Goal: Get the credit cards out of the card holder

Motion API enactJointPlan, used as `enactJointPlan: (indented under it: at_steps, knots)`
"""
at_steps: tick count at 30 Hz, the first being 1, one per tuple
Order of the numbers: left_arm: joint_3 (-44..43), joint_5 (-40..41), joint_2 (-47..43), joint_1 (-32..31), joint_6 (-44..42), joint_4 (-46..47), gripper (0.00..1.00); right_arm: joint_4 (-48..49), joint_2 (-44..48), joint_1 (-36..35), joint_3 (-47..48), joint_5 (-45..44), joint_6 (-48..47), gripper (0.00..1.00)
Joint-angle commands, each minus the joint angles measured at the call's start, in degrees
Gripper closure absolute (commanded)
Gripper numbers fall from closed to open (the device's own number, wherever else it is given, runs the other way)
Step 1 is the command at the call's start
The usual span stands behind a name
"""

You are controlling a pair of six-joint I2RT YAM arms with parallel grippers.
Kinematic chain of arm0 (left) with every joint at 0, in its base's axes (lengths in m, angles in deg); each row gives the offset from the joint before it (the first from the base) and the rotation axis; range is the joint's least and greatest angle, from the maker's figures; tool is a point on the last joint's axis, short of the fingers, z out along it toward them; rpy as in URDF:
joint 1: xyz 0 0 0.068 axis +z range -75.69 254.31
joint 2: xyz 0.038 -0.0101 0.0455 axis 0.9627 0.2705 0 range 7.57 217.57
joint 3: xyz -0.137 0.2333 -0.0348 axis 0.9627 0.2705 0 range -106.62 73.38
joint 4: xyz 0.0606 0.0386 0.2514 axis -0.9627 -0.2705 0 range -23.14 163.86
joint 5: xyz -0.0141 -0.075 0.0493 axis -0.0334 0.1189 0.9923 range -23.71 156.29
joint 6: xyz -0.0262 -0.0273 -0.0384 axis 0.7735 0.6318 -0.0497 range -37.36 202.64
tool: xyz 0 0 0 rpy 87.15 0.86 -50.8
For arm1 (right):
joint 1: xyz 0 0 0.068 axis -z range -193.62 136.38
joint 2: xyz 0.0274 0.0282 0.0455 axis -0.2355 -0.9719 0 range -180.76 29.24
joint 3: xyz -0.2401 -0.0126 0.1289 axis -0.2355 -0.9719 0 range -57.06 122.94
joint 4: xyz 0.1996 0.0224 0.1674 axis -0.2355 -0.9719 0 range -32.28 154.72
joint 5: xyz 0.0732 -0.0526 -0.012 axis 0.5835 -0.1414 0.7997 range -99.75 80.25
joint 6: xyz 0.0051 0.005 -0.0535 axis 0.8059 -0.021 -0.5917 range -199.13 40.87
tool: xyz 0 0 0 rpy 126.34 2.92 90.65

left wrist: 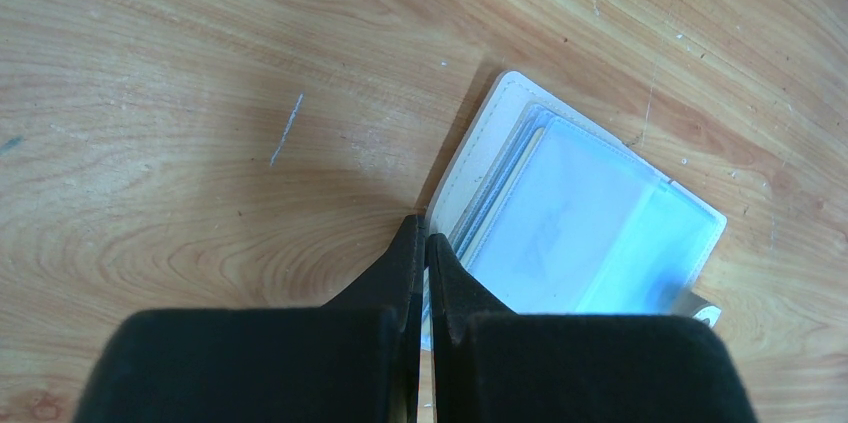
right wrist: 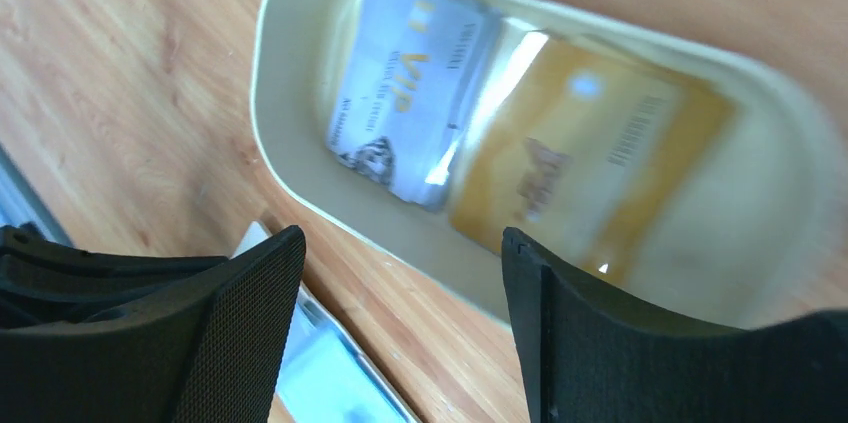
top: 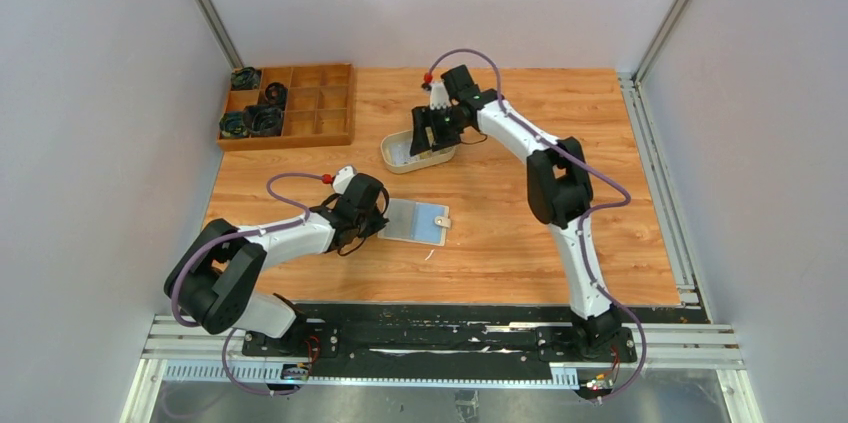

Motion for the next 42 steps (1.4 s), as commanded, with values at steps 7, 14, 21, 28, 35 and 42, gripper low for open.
enactJointPlan:
  at_steps: [7,14,21,28,35,42]
  knots:
    - [1.0,-0.4,2.7,0.4,-1.4,-7.1,1.00,7.1,11.6,4.1,-9.2,-16.2,-2.6,0.28]
    - [0.9,-0.3,2.6,0.4,-1.5,-7.4,1.00,6.9,9.7,4.2,-9.4,-22.7,-3.4,0.32]
    - [0.6,0.0,2.7,0.4,-1.7,-7.8,1.00,5.9,6.5,4.2,-6.6,-24.7,-4.6,0.41]
    - [0.2,0.0,3.1,0.4,-2.0,-8.0,1.00,4.5,2.7,4.2,-3.2,-23.1,-4.5,0.57]
    - [-0.1,0.3,3.3,0.4,-2.1,-8.4,1.00,3.9,1.6,4.2,-2.8,-23.6,-4.9,0.70]
    - [-0.7,-0.1,4.3,0.3,-2.1,-8.1,1.00,3.9,2.9,4.3,-5.0,-25.1,-5.2,0.84]
